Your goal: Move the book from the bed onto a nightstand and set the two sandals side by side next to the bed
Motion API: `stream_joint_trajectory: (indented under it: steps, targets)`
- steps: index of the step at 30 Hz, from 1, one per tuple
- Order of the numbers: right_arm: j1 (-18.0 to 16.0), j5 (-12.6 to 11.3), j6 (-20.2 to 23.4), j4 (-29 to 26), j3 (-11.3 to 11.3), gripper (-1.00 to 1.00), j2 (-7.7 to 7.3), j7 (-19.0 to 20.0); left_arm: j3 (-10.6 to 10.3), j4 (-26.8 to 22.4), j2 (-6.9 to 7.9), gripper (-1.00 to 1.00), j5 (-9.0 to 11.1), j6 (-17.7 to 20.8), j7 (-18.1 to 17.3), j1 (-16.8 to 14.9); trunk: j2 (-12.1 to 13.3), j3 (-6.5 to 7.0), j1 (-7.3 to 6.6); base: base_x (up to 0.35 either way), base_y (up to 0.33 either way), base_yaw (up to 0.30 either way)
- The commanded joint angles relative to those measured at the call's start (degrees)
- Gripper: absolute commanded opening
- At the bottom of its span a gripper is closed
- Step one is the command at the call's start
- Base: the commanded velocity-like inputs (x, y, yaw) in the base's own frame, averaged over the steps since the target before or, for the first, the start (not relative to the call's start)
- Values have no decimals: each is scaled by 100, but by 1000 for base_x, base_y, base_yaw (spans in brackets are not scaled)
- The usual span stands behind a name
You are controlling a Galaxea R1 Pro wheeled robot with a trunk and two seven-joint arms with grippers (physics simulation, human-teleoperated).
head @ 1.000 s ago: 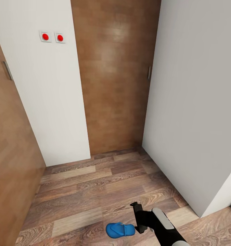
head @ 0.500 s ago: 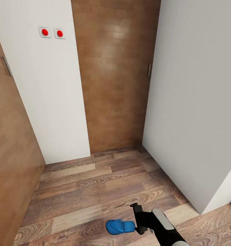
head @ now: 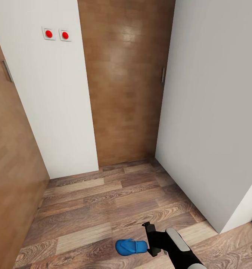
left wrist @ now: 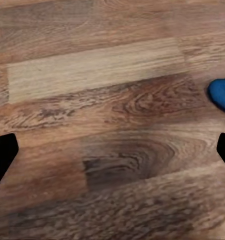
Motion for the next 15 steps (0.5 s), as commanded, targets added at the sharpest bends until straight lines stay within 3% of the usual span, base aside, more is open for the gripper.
stream_joint_trajectory:
  steps: [1, 3, 5, 7, 8, 12, 15]
  targets:
    - [-1, -28, 3, -10, 9, 100, -1, -36, -4, -171, 8, 100, 35, -10, 3, 0, -2, -6, -1, 0, 0, 0]
    - [-1, -28, 3, -10, 13, 100, -1, -33, 1, -673, 20, 100, 30, 0, 11, 0, -2, -6, -1, 0, 0, 0]
    - [-1, -28, 3, -9, 19, 100, -1, -30, 7, -1714, 31, 100, 16, 132, 26, -1, -2, -6, -1, 0, 0, 0]
    - [-1, -28, 3, -7, 22, 100, -1, -29, 14, -2468, 36, 100, 16, 540, 31, 0, -2, -6, -1, 0, 0, 0]
    - [-1, -28, 3, -4, 27, 100, -1, -28, 35, -3170, 39, 100, 15, 1051, 37, -3, -2, -6, -1, 0, 0, 0]
    - [-1, -27, 3, -2, 32, 100, -1, -28, 89, -4169, 26, 100, 15, 1815, 43, -58, -2, -6, -1, 0, 0, 0]
    - [-1, -28, 3, -1, 33, 100, -5, -28, 107, -4590, 19, 100, 15, 2014, 79, -171, -2, -6, -1, 0, 0, 0]
